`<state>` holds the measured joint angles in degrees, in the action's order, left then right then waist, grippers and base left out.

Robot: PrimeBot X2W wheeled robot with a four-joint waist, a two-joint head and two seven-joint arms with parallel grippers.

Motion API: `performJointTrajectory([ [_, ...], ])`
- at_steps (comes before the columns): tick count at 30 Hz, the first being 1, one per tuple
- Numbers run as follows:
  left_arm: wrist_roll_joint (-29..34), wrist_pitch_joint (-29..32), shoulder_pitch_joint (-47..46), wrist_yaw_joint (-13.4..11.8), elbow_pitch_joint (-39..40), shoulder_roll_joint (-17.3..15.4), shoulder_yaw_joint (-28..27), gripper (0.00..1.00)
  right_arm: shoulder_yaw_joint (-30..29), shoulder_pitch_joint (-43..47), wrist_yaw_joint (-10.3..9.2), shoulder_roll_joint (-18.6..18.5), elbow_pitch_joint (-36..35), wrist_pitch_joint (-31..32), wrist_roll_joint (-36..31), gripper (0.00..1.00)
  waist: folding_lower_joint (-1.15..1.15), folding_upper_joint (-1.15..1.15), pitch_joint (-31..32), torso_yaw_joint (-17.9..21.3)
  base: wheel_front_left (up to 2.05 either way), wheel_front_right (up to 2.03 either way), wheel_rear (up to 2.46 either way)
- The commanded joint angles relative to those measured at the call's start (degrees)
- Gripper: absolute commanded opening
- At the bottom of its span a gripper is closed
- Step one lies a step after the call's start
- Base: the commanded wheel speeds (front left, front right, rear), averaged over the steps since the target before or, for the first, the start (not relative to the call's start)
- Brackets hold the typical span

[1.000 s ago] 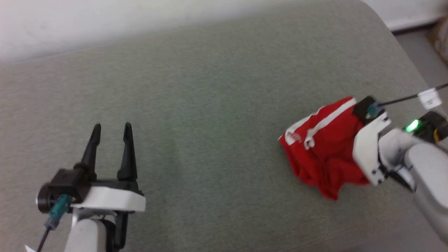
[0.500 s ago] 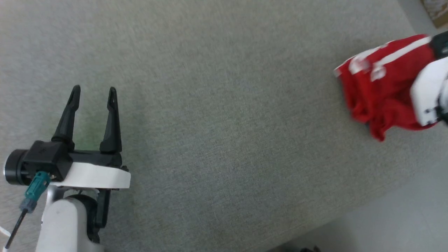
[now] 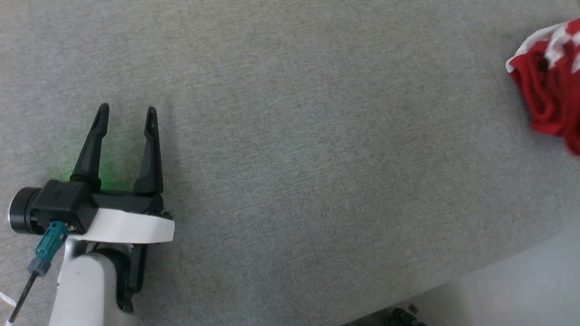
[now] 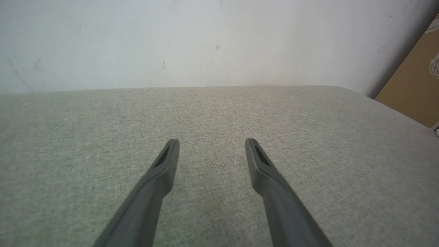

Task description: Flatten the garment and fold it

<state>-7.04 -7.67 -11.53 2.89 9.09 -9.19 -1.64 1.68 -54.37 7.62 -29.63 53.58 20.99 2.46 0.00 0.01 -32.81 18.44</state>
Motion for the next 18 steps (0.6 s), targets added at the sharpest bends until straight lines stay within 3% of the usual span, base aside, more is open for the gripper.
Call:
performJointTrajectory([
  [1, -0.06, -0.37, -0.73, -0.43, -0.71, -0.16, -0.12, 1.00, -0.84, -0.84, -0.13, 0.44, 0.50, -0.02, -1.08, 1.00, 0.00, -0.01, 0.34, -0.21, 0.00, 0.00, 0.00],
  [7, -1.09, -2.54, -0.10, -0.70, -3.45, 0.72, 0.03, 1.00, -3.64, -2.07, -0.13, 3.12, -1.10, -1.68, -3.82, 1.00, 0.00, -0.01, 4.89, -0.26, 0.00, 0.00, 0.00],
  [12, -3.10, -4.59, 0.76, -0.97, -6.40, 2.19, -0.25, 1.00, -4.98, -2.63, -0.13, 7.39, -7.71, -9.53, -0.44, 1.00, 0.00, -0.01, 11.16, -1.35, 0.00, 0.00, 0.00],
  [18, -4.93, -6.29, 2.56, -1.48, -9.63, 3.98, 0.28, 1.00, -1.84, 1.93, -0.13, 12.93, -19.83, -19.74, 5.87, 1.00, 0.00, -0.01, 19.55, -4.56, 0.00, 0.00, 0.00],
])
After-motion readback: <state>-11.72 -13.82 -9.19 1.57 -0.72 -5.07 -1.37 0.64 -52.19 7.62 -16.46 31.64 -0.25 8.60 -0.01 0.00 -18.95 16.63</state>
